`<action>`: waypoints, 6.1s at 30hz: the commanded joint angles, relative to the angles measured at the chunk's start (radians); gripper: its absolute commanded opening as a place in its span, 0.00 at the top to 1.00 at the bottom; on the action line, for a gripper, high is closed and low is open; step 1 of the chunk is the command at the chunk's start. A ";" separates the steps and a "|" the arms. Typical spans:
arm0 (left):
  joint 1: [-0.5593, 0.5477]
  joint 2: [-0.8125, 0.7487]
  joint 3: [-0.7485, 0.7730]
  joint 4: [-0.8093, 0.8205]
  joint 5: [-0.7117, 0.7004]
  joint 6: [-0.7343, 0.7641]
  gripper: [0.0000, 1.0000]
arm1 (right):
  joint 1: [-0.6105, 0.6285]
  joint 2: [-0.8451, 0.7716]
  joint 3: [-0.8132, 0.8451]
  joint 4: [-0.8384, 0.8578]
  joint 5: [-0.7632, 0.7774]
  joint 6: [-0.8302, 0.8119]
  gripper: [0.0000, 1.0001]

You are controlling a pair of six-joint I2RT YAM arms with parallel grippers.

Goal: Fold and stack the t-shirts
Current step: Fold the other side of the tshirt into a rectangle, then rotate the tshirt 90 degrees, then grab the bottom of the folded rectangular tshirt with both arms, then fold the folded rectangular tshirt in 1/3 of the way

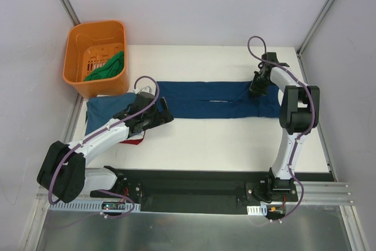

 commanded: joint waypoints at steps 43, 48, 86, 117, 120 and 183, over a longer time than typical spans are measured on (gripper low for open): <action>0.004 0.632 0.560 0.004 0.194 0.133 0.01 | 0.028 -0.245 -0.297 0.032 -0.042 0.205 0.04; -0.001 0.628 0.482 0.006 0.228 0.093 0.00 | -0.029 -0.103 -0.183 -0.005 -0.064 0.202 0.04; -0.710 0.312 0.359 0.230 0.088 -0.093 0.01 | 0.164 -0.001 0.575 -0.103 -0.282 -0.007 0.04; -0.601 -0.093 -0.202 0.054 -0.133 -0.338 0.29 | 0.339 -1.439 -1.196 0.035 -0.249 0.352 0.01; -0.578 -0.020 -0.216 0.126 -0.064 -0.340 0.36 | 0.370 -1.419 -1.211 0.039 -0.268 0.347 0.05; -0.363 -0.067 0.123 -0.045 -0.088 -0.070 0.92 | 0.802 -1.065 -0.621 0.013 0.430 0.259 0.99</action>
